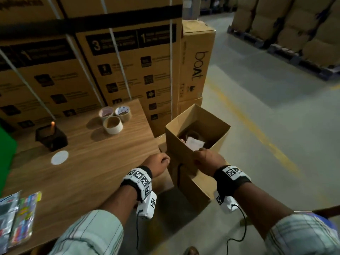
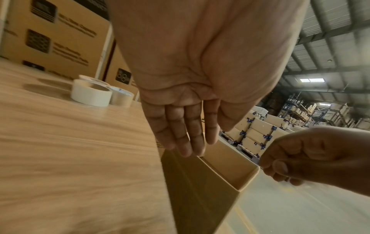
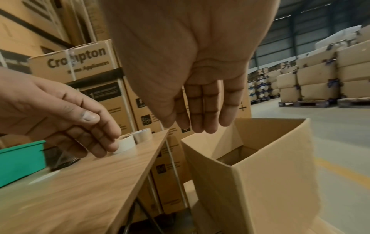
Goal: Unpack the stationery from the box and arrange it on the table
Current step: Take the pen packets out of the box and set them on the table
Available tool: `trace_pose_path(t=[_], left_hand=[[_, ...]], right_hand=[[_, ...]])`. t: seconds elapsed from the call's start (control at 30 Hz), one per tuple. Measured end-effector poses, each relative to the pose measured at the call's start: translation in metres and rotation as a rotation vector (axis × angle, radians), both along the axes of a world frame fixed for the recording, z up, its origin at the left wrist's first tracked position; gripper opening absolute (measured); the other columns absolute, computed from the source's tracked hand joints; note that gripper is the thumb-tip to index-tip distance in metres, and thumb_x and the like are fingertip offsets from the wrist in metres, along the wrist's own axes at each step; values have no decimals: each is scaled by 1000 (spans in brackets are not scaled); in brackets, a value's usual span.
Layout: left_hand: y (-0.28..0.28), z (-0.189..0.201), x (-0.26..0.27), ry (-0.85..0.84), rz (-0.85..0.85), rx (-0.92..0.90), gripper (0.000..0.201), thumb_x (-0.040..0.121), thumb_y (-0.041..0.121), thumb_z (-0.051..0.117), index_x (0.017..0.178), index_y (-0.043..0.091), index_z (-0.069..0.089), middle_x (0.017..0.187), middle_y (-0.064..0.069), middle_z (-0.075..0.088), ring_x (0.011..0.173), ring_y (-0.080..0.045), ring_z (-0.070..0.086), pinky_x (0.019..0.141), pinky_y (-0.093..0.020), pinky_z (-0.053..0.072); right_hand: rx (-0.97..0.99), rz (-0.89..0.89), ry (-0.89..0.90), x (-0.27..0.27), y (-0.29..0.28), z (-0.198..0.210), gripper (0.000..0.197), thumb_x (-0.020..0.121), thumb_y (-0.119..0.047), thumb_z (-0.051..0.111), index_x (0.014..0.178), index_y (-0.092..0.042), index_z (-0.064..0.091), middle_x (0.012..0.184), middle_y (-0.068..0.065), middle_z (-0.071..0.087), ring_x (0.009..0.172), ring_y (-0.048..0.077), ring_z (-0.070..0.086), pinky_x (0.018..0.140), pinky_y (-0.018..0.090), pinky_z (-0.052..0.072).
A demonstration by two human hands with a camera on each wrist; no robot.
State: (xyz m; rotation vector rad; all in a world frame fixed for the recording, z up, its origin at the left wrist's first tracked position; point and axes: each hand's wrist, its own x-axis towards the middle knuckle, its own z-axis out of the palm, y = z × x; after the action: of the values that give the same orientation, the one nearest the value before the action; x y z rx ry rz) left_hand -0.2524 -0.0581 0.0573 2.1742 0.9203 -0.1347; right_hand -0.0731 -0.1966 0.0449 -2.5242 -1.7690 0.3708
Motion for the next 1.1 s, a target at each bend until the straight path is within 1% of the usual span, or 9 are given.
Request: trace_pose_path(t=[0.13,0.2,0.37,0.43,0.6,0.73,0.87,0.93,1.1], left_hand=[[-6,-6,57,8,-19,-48,24,96,28,48,115,23,62,110,0,65,101,-16,61,90,-36,52],[-4,-8,78,19,-11,-68,25,96,29,47,117,23,60,111,-2,65,101,-18,60,91,-39,52],[18,-19,126,38,63,-67,28,97,27,47,121,20,58,129,-6,58,112,-25,58,97,-39,50],[30,-26,146,66,68,-71,27,97,27,46,118,18,59,125,-7,61,110,-26,58,95,-37,50],[70,-35,198,18,151,-78,26,96,24,45,110,12,63,114,-12,66,106,-31,60,93,-38,50],[95,-54,223,110,158,-104,25,97,25,43,109,12,62,112,-12,66,104,-31,61,91,-39,51],[111,-78,251,244,98,-101,29,98,24,43,113,7,61,115,-16,63,108,-36,59,93,-42,49],[115,-88,268,274,87,-94,29,97,24,43,112,8,62,117,-16,63,109,-36,58,95,-44,49],[126,-108,306,386,9,-87,30,95,22,48,119,9,61,126,-16,60,116,-36,57,100,-43,46]], right_hand=[[46,-106,-1,52,-8,-9,23,94,-33,48,111,-22,58,106,2,61,89,21,62,68,34,56],[56,-152,0,72,-8,-12,22,93,-32,49,110,-23,60,105,0,61,88,21,63,66,31,54],[6,-166,-27,109,14,-12,20,94,-28,48,105,-20,63,95,1,60,82,21,61,60,27,48],[-28,-160,-22,125,33,-10,19,94,-28,48,103,-19,62,96,3,59,85,22,60,61,27,46],[-157,-165,42,158,91,-16,16,91,-25,52,101,-21,64,95,0,60,82,18,58,66,29,52],[-303,-210,128,184,141,-38,20,89,-26,52,103,-21,65,97,2,64,82,20,59,66,29,48],[-423,-381,355,207,182,-72,27,90,-29,54,109,-14,66,110,6,65,99,25,61,88,35,50],[-467,-447,412,218,194,-88,32,88,-34,59,111,-12,65,112,7,64,103,27,60,92,38,49],[-549,-509,386,245,205,-133,28,87,-22,61,112,-10,63,115,11,66,104,27,63,79,30,46]])
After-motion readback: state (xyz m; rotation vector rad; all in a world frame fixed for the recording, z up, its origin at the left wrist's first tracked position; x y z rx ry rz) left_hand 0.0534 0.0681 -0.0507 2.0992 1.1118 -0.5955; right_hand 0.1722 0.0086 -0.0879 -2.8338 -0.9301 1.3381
